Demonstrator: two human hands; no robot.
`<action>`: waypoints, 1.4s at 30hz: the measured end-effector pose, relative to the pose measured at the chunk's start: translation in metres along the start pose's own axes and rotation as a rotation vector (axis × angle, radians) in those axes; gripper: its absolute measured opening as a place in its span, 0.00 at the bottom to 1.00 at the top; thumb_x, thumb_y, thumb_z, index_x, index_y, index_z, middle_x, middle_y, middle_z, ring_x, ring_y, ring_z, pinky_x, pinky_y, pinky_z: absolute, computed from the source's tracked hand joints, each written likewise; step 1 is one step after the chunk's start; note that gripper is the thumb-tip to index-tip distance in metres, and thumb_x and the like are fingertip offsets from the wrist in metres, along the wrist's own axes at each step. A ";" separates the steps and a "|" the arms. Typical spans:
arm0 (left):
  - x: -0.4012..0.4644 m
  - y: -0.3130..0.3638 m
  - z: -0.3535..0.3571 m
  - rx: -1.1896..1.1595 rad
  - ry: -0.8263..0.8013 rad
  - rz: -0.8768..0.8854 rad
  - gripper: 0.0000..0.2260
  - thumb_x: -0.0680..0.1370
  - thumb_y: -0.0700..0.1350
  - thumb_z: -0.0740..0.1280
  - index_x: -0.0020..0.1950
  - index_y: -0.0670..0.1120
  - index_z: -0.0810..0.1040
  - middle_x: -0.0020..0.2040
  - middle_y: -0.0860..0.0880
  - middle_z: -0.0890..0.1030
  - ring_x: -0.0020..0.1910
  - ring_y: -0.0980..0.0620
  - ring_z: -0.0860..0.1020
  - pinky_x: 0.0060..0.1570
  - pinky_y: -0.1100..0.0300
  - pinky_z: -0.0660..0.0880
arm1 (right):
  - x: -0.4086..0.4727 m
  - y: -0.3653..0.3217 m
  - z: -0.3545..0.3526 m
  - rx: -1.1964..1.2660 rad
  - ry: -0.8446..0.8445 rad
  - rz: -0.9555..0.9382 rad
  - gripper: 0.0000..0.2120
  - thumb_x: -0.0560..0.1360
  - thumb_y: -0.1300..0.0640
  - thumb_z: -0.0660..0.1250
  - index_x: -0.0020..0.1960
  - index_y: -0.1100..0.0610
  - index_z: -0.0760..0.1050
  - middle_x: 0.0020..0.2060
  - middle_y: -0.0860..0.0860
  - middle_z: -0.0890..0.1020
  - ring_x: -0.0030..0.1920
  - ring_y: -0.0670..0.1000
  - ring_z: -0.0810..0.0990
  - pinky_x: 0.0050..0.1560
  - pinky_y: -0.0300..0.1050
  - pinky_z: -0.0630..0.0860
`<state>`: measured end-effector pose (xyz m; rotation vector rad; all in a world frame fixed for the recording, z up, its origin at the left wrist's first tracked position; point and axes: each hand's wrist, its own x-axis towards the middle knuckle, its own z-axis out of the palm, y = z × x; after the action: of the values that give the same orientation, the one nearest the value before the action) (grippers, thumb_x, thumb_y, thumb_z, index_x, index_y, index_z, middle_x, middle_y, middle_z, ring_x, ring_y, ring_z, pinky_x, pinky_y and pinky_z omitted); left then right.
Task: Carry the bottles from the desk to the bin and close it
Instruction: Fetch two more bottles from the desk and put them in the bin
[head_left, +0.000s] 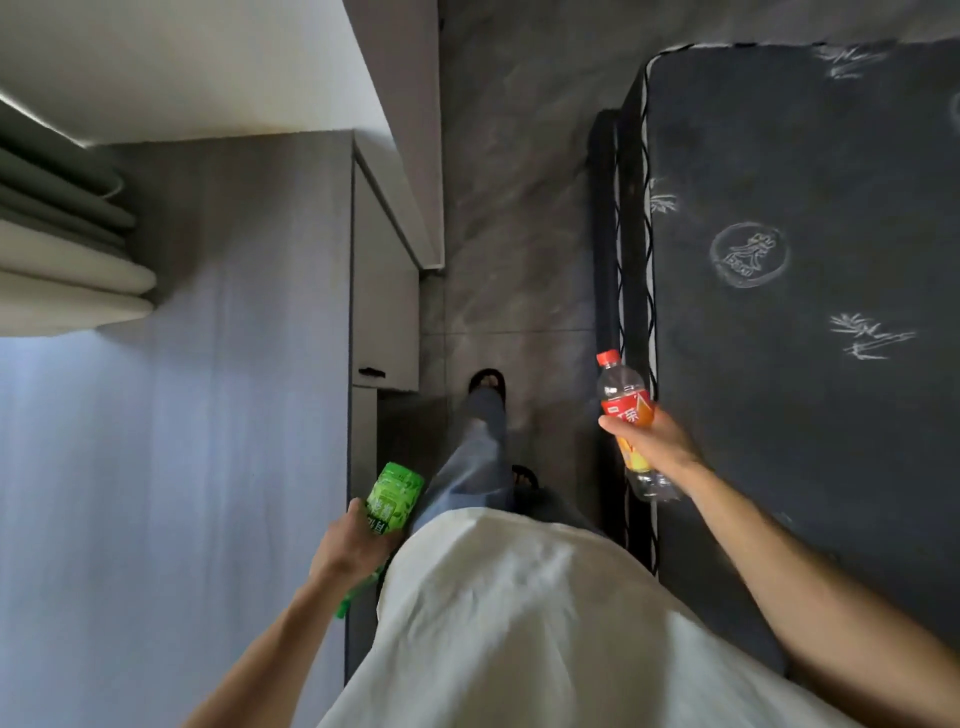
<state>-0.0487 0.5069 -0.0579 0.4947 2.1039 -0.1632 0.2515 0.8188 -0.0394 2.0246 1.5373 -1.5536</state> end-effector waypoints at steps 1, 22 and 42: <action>0.008 0.009 -0.009 -0.006 -0.003 0.000 0.24 0.71 0.61 0.74 0.51 0.47 0.68 0.49 0.42 0.83 0.46 0.40 0.80 0.40 0.54 0.72 | 0.009 -0.010 -0.003 0.002 -0.007 0.003 0.19 0.64 0.37 0.77 0.45 0.49 0.79 0.41 0.50 0.85 0.43 0.52 0.84 0.49 0.50 0.81; 0.177 0.378 -0.253 -0.017 0.016 0.290 0.47 0.55 0.70 0.66 0.70 0.49 0.69 0.58 0.43 0.82 0.56 0.38 0.81 0.54 0.45 0.80 | 0.124 -0.100 -0.097 0.166 0.030 0.212 0.04 0.76 0.69 0.69 0.43 0.65 0.79 0.34 0.61 0.79 0.33 0.54 0.78 0.40 0.50 0.73; 0.265 0.447 -0.342 -0.160 -0.076 -0.142 0.31 0.72 0.60 0.75 0.67 0.45 0.71 0.58 0.39 0.83 0.52 0.39 0.83 0.43 0.57 0.73 | 0.392 -0.450 -0.241 -0.135 -0.030 -0.038 0.25 0.69 0.40 0.74 0.59 0.54 0.78 0.51 0.57 0.84 0.53 0.60 0.83 0.59 0.61 0.79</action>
<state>-0.2587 1.0925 -0.0554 0.2402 2.0578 -0.0927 0.0224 1.4203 -0.0487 1.9023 1.6319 -1.4441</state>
